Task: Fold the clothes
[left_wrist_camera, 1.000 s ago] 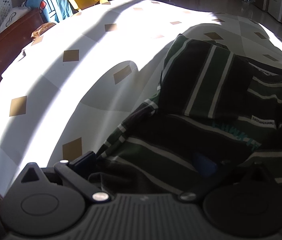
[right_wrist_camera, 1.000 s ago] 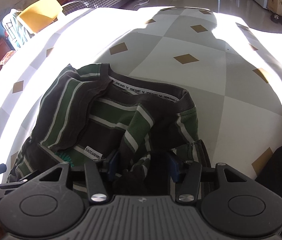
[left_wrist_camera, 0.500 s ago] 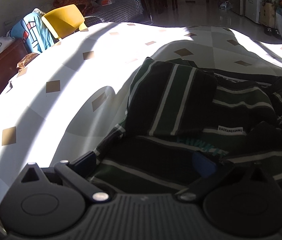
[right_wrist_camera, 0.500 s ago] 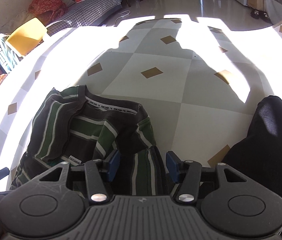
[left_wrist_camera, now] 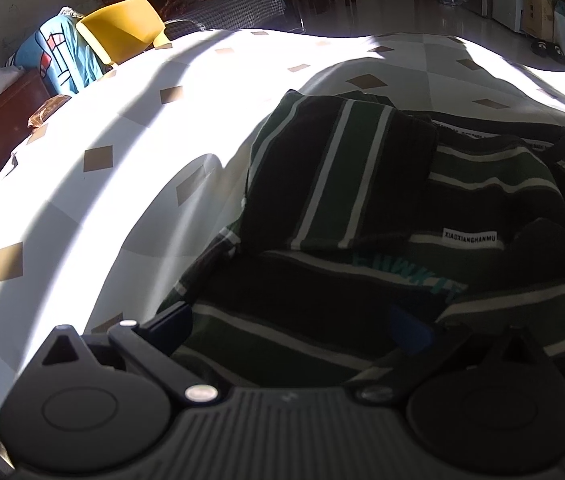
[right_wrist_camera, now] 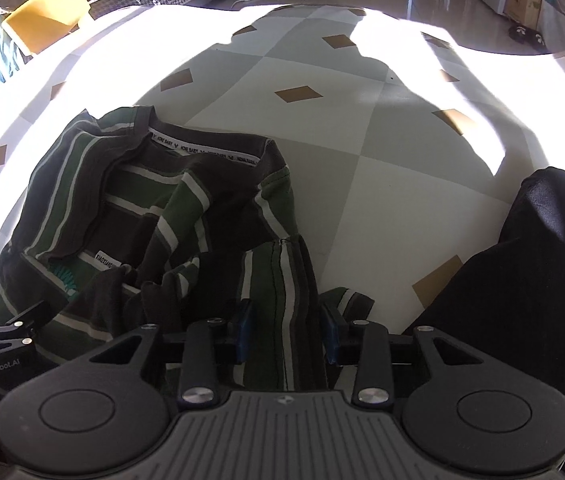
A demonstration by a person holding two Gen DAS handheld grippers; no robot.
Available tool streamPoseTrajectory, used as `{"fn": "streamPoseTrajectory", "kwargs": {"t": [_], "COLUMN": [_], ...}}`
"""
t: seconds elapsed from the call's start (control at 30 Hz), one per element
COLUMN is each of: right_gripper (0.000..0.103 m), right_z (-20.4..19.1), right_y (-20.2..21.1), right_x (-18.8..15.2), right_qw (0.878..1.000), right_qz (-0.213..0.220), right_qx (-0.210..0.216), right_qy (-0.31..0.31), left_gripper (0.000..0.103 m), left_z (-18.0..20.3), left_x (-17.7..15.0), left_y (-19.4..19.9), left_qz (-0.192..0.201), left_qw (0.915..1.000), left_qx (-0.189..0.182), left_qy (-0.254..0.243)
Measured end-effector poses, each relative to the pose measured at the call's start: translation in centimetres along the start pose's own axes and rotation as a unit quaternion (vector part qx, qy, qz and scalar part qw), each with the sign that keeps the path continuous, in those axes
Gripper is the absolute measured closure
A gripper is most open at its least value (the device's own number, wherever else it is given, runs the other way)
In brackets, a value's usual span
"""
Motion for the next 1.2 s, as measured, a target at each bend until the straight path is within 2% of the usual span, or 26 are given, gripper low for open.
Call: {"fn": "streamPoseTrajectory", "kwargs": {"t": [0.07,0.23,0.47,0.77,0.9,1.1,1.2], "right_gripper": [0.087,0.091,0.091,0.091,0.091,0.075,0.071], "right_z": [0.1,0.2,2.8,4.6,5.5,6.4,6.3], "right_y": [-0.1,-0.5,-1.3,-2.0,-1.7,1.1,1.9], "right_x": [0.2,0.9,2.6,4.1,4.6,5.7,5.9], "right_qw": [1.000,1.000,0.997,0.992,0.989,0.982,0.982], "right_qz": [0.004,0.018,0.038,0.054,0.058,0.103,0.107], "right_qx": [0.000,-0.016,-0.067,-0.101,-0.101,-0.079,-0.045], "right_qy": [-0.004,0.008,-0.020,-0.051,-0.092,-0.138,-0.152], "left_gripper": [0.000,0.000,0.000,0.000,0.000,0.000,0.000], "left_z": [-0.1,-0.6,-1.2,-1.3,-1.4,-1.9,-2.0], "left_x": [0.0,0.3,0.5,0.5,0.5,0.3,0.1], "left_y": [0.0,-0.2,-0.4,-0.5,-0.5,-0.4,-0.2], "left_qz": [0.002,0.000,-0.004,-0.007,-0.009,-0.024,-0.027], "left_qw": [1.0000,0.9998,0.9994,0.9994,0.9994,0.9986,0.9987], "left_qx": [0.004,0.013,0.016,0.013,0.015,0.013,0.016], "left_qy": [-0.001,0.013,0.029,0.031,0.030,0.045,0.042]}}
Point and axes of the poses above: each gripper's, at about its wrist camera, not at the fingertips, and y roughly against the way its jaws point, z to its right, x to its top, the point moved 8 cm from there along -y, roughly the way its jaws point, and after that the axes turned 5 degrees about y, right-handed, at the moved point
